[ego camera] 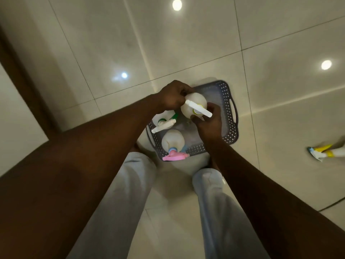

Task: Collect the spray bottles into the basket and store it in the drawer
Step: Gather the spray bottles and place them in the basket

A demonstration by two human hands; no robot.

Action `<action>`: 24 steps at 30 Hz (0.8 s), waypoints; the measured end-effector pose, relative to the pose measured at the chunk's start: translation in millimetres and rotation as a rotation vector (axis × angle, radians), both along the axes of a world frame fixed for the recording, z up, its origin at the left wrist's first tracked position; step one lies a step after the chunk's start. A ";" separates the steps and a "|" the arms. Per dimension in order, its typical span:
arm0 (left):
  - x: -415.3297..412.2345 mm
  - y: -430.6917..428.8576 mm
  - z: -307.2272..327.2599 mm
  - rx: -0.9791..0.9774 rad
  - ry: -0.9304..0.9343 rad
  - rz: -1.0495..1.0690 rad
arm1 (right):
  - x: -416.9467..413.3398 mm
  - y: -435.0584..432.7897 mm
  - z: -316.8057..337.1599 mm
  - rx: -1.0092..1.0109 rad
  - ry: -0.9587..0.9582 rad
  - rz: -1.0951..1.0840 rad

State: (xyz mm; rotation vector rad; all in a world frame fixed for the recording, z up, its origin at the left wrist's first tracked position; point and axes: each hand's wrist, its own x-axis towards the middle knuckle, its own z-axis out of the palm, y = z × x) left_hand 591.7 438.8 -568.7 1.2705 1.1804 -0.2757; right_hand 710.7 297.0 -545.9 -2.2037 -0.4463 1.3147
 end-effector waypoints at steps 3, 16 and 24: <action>-0.4 -0.1 -8.2 -0.003 0.018 -0.037 | -1.1 -4.3 -16.3 0.001 -0.009 -0.004; -2.3 0.9 -8.7 0.034 0.070 -0.306 | 0.0 -1.6 -37.8 -0.029 0.027 0.021; -22.3 13.4 50.5 0.088 0.108 0.038 | 27.4 3.2 15.7 -0.171 0.105 0.081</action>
